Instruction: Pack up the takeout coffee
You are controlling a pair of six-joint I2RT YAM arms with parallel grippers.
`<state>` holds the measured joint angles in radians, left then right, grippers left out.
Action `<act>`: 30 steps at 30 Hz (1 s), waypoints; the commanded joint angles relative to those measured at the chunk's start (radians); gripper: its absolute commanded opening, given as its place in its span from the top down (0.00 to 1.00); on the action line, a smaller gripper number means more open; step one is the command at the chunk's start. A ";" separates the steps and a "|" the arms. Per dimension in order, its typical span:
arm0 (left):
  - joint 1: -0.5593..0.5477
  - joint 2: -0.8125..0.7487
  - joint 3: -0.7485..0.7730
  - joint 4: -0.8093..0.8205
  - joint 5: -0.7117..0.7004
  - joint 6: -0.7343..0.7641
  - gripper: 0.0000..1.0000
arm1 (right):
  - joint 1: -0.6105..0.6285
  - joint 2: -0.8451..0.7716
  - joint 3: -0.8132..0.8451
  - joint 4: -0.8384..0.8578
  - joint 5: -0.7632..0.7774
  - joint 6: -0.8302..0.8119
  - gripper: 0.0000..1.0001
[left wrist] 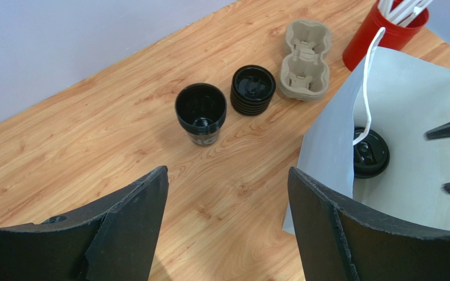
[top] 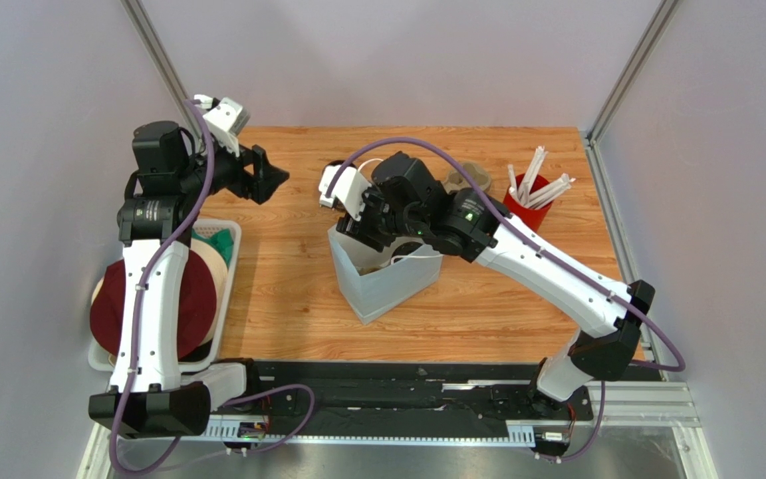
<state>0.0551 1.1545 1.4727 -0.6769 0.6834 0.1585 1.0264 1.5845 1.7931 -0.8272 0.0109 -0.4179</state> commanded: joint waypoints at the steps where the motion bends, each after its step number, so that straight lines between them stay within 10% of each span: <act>1: 0.005 0.031 0.038 0.002 0.109 -0.010 0.17 | 0.000 -0.037 0.199 -0.116 0.004 -0.024 0.48; 8: -0.051 0.086 0.072 -0.047 0.156 0.036 0.17 | -0.060 -0.127 0.408 -0.355 -0.175 -0.096 0.37; 19: -0.153 0.185 0.167 -0.088 0.205 0.024 0.17 | -0.156 -0.385 -0.041 -0.311 -0.301 -0.219 0.33; 30: -0.265 0.284 0.251 -0.147 0.245 0.049 0.17 | -0.192 -0.374 -0.146 -0.245 -0.333 -0.234 0.40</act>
<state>-0.1825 1.4029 1.6527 -0.8112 0.8776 0.1902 0.8406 1.2236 1.6478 -1.1423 -0.2913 -0.6376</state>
